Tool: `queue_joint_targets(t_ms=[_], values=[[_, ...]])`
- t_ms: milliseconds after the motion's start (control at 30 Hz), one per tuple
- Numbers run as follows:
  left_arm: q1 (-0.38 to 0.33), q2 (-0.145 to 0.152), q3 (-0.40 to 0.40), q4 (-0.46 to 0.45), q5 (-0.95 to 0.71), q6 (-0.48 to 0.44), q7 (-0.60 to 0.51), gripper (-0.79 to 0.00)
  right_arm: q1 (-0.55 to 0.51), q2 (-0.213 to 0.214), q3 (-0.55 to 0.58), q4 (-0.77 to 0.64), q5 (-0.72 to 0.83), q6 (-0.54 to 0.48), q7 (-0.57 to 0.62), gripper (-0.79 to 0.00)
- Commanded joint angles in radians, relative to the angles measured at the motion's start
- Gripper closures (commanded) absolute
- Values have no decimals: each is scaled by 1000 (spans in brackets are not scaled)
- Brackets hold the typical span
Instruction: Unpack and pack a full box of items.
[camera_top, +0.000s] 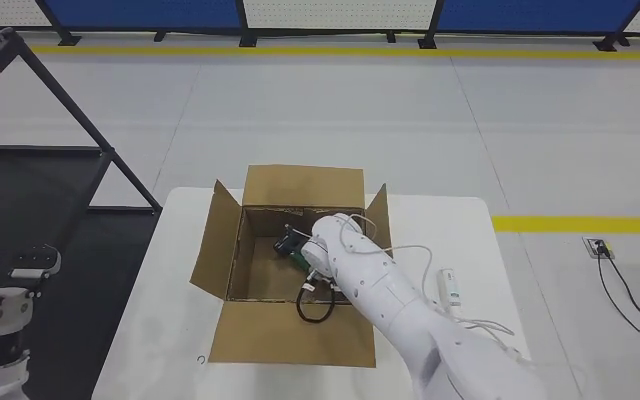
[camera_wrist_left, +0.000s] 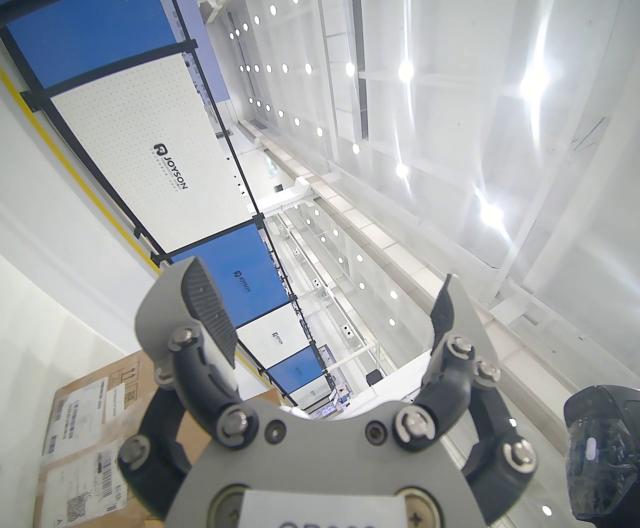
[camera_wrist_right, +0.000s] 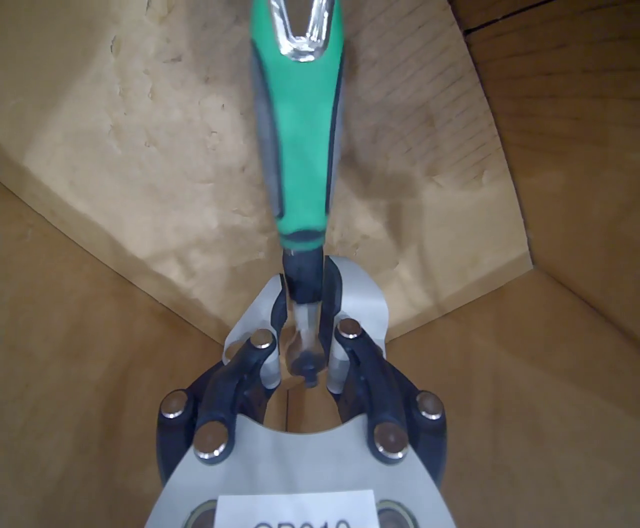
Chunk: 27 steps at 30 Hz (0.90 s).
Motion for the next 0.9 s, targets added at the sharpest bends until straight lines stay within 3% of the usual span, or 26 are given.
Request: queue_joint_targets(t_ms=[0, 300, 567, 767, 867], values=[[-1, 0, 1, 0, 0, 1, 2, -785, 4, -4, 4, 10, 1, -6, -3, -308], [-12, -1, 17, -1, 10, 8, -2, -785, 46, -9, 38, 30, 23, -53, -35, -259], [-35, 1, 49, -11, 29, 22, -18, -785, 75, 9, 64, -30, 20, -93, -50, -286], [-51, 2, 73, -10, 46, 29, -23, -785, 89, 53, 101, -163, 2, -72, -70, -342], [-55, 2, 83, -14, 52, 33, -22, -785, 78, 98, 136, -285, -31, 16, -93, -366]])
